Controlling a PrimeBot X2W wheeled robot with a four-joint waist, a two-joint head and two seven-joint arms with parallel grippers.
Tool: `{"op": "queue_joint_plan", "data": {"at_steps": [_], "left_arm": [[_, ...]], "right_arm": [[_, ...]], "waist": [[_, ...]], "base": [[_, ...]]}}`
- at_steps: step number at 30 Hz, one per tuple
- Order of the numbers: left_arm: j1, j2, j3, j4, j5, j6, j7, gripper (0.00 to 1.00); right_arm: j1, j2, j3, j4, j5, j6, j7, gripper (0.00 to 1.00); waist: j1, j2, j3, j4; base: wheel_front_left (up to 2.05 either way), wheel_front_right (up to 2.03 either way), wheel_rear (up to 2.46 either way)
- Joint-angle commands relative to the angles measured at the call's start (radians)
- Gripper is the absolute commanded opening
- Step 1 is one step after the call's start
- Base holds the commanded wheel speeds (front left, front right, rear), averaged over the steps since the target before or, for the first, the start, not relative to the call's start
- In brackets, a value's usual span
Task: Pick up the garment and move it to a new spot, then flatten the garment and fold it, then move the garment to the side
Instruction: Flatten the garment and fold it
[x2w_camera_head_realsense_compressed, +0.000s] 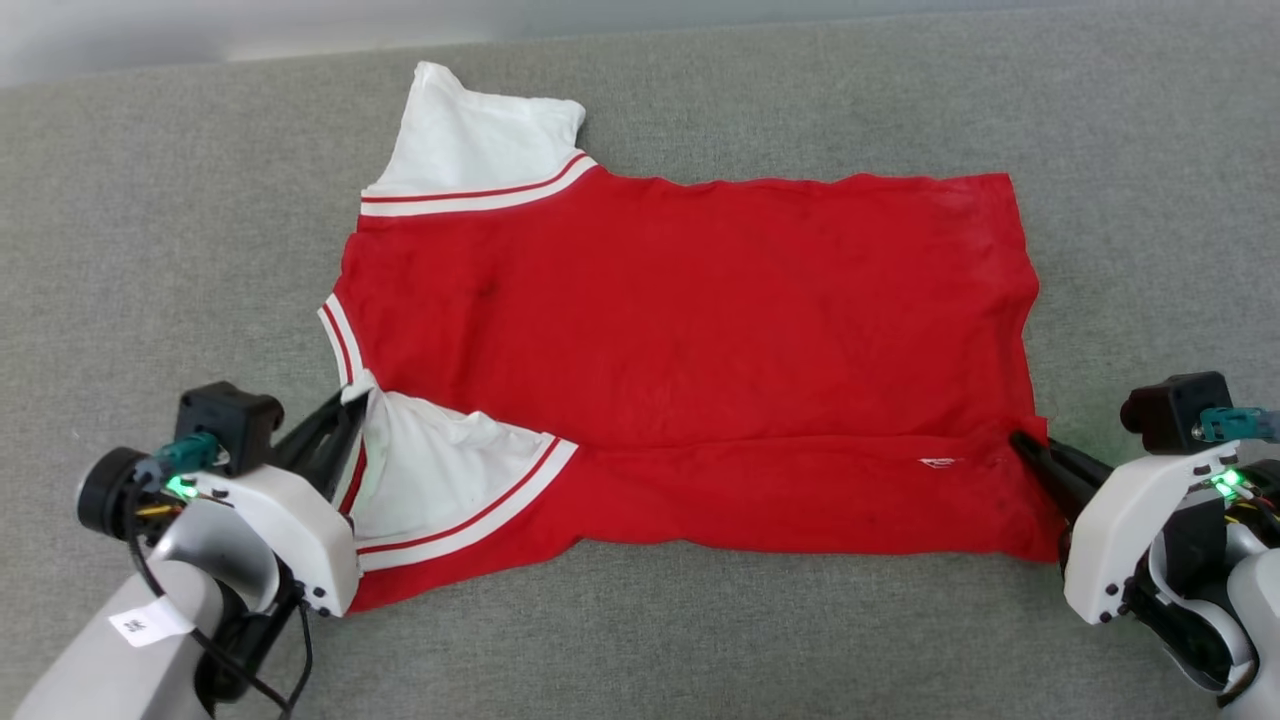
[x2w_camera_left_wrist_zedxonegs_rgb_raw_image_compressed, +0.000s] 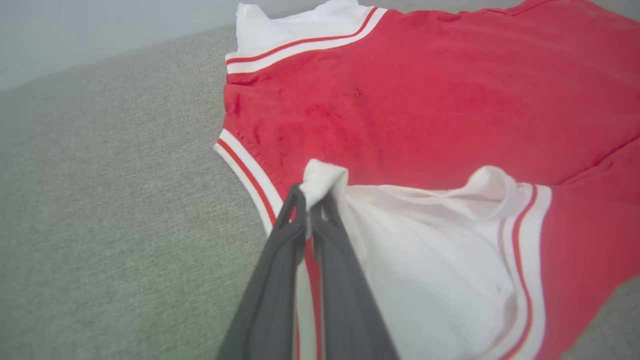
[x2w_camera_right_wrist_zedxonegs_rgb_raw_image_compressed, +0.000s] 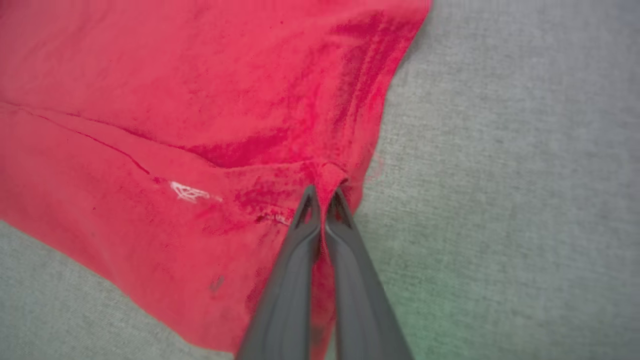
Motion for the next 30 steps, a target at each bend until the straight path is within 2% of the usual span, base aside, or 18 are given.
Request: {"op": "queue_joint_plan", "data": {"at_steps": [1, 2, 8, 13, 22, 30], "left_arm": [[-0.013, -0.011, -0.008, 0.02, 0.005, -0.002, -0.007, 1.0], [-0.017, -0.018, -0.013, 0.037, 0.006, -0.004, -0.01, 1.0], [0.032, -0.05, 0.002, 0.076, -0.011, 0.032, -0.061, 1.0], [0.107, -0.054, 0.035, 0.034, -0.045, 0.096, -0.065, 1.0], [0.3, -0.036, 0.043, -0.134, -0.099, 0.239, 0.046, 1.0], [0.371, -0.014, 0.015, -0.194, -0.1, 0.302, 0.138, 1.0]], "right_arm": [[-0.016, 0.012, -0.007, 0.004, -0.016, 0.0, -0.013, 0.34], [-0.016, 0.024, -0.014, 0.013, -0.015, 0.0, -0.013, 1.0], [0.0, 0.035, -0.011, 0.012, -0.082, -0.001, -0.011, 1.0], [0.047, 0.05, -0.047, -0.009, -0.141, -0.001, 0.016, 1.0], [0.197, 0.141, -0.201, -0.098, -0.226, -0.001, 0.149, 1.0], [0.268, 0.214, -0.262, -0.209, -0.264, -0.001, 0.208, 1.0]], "waist": [[-0.0002, 0.0, -0.008, 0.0], [-0.0002, 0.0, -0.016, -0.001], [-0.0002, 0.0, -0.082, -0.004], [-0.0002, 0.0, -0.141, -0.001], [-0.0002, 0.0, -0.199, 0.0], [-0.0002, 0.0, -0.177, -0.021]], "base": [[0.0, 0.0, 0.0], [0.0, 0.0, 0.0], [0.0, 0.0, 0.0], [0.0, 0.0, 0.0], [0.0, 0.0, 0.0], [0.0, 0.0, 0.0]]}}
